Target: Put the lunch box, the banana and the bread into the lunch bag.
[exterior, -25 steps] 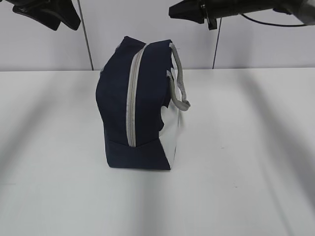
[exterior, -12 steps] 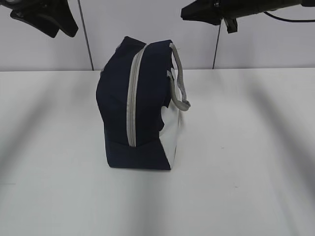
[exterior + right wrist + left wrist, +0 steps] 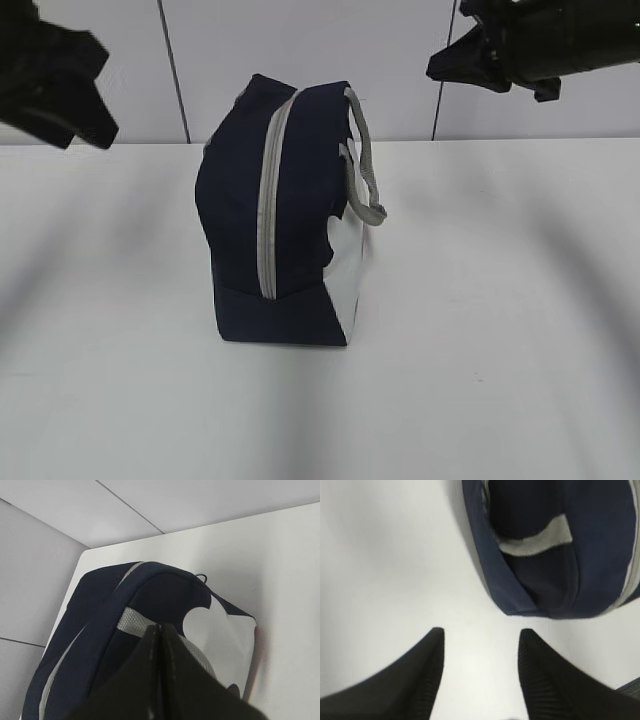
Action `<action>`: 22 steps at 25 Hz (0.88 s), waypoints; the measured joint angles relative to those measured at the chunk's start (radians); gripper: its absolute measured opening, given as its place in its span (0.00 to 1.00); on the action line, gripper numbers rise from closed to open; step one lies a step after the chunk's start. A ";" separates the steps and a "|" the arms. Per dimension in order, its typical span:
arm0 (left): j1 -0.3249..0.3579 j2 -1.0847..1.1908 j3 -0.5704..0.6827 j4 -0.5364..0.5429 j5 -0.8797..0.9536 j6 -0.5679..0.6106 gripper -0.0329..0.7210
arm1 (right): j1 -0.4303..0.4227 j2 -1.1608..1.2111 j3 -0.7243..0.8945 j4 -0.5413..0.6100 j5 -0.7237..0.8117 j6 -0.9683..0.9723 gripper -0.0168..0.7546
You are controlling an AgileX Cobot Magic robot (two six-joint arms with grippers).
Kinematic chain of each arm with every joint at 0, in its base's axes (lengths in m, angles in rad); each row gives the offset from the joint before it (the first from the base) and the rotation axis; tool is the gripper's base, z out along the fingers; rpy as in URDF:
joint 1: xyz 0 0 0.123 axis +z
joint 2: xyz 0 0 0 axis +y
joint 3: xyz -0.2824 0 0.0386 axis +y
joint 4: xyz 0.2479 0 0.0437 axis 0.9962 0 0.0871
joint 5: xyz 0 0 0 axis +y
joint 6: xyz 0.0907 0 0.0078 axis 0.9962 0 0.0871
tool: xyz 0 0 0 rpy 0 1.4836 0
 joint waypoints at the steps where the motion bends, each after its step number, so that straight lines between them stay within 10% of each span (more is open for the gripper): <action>1: 0.000 -0.043 0.063 0.000 -0.024 0.000 0.51 | 0.000 -0.022 0.026 0.001 0.005 0.003 0.00; 22: 0.000 -0.978 0.738 0.026 -0.120 0.000 0.73 | 0.000 -0.392 0.383 0.004 0.054 -0.043 0.00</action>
